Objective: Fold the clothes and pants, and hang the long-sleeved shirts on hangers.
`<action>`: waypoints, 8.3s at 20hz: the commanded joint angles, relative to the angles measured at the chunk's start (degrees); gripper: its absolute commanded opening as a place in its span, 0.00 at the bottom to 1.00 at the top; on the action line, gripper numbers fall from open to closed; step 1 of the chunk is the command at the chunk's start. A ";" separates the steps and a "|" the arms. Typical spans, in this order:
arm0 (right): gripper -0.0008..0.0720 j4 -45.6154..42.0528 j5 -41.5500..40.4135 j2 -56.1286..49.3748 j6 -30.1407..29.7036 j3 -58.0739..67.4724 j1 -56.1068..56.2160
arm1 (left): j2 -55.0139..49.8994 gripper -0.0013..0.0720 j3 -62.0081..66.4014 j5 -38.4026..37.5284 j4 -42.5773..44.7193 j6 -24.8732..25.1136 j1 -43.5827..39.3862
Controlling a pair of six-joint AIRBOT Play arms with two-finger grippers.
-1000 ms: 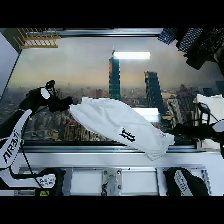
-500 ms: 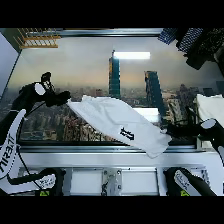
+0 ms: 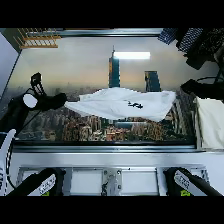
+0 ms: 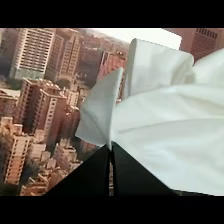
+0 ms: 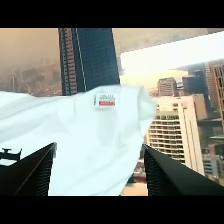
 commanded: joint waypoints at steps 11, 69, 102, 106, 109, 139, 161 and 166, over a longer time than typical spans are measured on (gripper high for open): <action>0.81 13.84 -11.69 -2.97 -1.99 -33.03 5.49 | 3.39 0.02 -7.04 4.04 -1.27 -0.42 0.02; 0.68 -2.03 1.42 -15.91 4.37 26.08 10.36 | -22.36 0.85 44.63 -6.47 -0.68 2.82 4.57; 0.03 13.46 -4.70 -11.52 -6.01 -27.56 2.54 | 5.42 0.85 -26.73 5.16 -9.94 -14.36 12.63; 0.03 13.46 -4.68 -11.39 -5.99 -27.56 2.54 | -1.11 0.85 -22.27 9.09 -11.37 -14.14 6.64; 0.03 13.44 -4.68 -11.39 -6.01 -27.56 2.54 | -5.66 0.59 -17.88 8.48 -11.32 -14.12 4.90; 0.03 1.60 3.30 33.27 3.96 23.19 2.54 | 43.19 0.02 32.26 -1.20 -11.58 -1.92 28.55; 0.03 -10.91 -4.39 -32.76 10.21 25.86 17.73 | -40.13 0.02 48.78 -5.84 -2.75 1.90 2.34; 0.03 -13.55 0.11 -27.93 10.19 23.43 16.61 | -37.79 0.02 48.35 -8.94 -0.59 1.95 4.76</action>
